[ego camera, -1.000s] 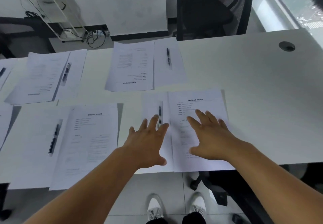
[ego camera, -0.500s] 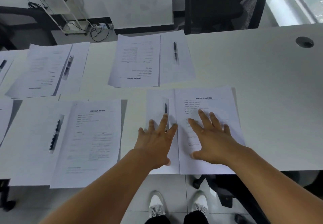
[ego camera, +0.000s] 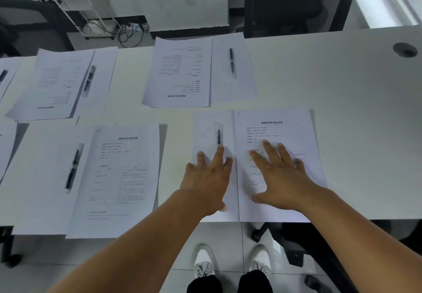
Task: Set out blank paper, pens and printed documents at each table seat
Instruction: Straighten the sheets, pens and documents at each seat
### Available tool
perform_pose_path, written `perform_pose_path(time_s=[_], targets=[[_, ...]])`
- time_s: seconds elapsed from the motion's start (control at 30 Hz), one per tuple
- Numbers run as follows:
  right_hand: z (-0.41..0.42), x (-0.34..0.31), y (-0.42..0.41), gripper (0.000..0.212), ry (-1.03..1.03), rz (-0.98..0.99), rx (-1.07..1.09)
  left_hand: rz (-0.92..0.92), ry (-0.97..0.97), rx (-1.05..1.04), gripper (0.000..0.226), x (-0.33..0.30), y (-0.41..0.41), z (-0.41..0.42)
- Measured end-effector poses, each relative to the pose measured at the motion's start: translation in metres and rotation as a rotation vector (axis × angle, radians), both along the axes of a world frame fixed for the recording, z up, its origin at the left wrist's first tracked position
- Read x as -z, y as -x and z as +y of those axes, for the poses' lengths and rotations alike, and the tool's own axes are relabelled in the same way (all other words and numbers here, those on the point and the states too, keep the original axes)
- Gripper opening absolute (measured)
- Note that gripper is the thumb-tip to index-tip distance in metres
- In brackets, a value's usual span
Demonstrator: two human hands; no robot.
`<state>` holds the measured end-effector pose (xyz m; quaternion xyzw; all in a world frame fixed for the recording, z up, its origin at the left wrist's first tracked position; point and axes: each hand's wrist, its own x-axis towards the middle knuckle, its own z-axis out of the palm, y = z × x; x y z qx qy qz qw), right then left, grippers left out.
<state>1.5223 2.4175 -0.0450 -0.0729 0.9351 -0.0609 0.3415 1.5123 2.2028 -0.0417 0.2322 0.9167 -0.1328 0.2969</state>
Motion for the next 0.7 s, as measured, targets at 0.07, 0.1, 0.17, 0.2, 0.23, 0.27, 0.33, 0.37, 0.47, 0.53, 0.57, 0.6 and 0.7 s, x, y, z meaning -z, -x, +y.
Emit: perform_pose_path(time_s=[0.07,0.1,0.17,0.2,0.23,0.27,0.33,0.37,0.47,0.53,0.57,0.6,0.7], targets=[[0.001,0.000,0.000,0.123,-0.001,0.001,-0.002,0.001,0.000,0.003,0.129,0.000,0.000,0.001],[0.001,0.000,0.000,0.123,-0.001,0.002,-0.004,0.000,0.000,0.001,0.129,-0.001,-0.001,0.000],[0.001,0.000,0.000,0.123,-0.002,0.003,-0.005,-0.002,-0.001,-0.002,0.129,-0.001,-0.001,0.000],[0.001,0.000,0.000,0.124,-0.002,0.002,-0.002,-0.003,0.000,-0.002,0.129,-0.002,-0.001,0.000],[0.001,0.000,0.000,0.124,-0.001,0.001,-0.001,-0.003,0.001,-0.002,0.129,-0.002,-0.001,0.000],[0.001,0.000,0.000,0.123,0.000,0.003,-0.001,-0.003,0.002,-0.002,0.129,-0.002,-0.001,0.000],[0.001,0.000,0.000,0.123,0.003,0.010,-0.002,-0.002,0.001,-0.006,0.128,-0.003,-0.001,0.001],[0.001,0.000,0.000,0.123,0.003,0.011,-0.002,-0.002,0.002,-0.008,0.128,-0.003,0.000,0.001],[0.002,0.000,0.000,0.123,0.002,0.013,-0.004,-0.001,0.002,-0.008,0.128,-0.004,-0.001,0.001],[0.002,0.000,-0.001,0.123,0.000,0.016,-0.005,-0.001,-0.005,-0.013,0.128,-0.005,-0.001,0.001],[0.002,0.000,0.000,0.123,0.001,0.017,-0.005,-0.002,-0.008,-0.015,0.128,-0.005,-0.001,0.001],[0.002,-0.001,0.000,0.123,0.004,0.020,-0.003,-0.003,-0.011,-0.017,0.129,-0.006,-0.001,0.001],[0.002,-0.004,0.001,0.124,0.010,0.025,0.003,-0.005,-0.015,-0.027,0.129,-0.012,0.001,0.002]])
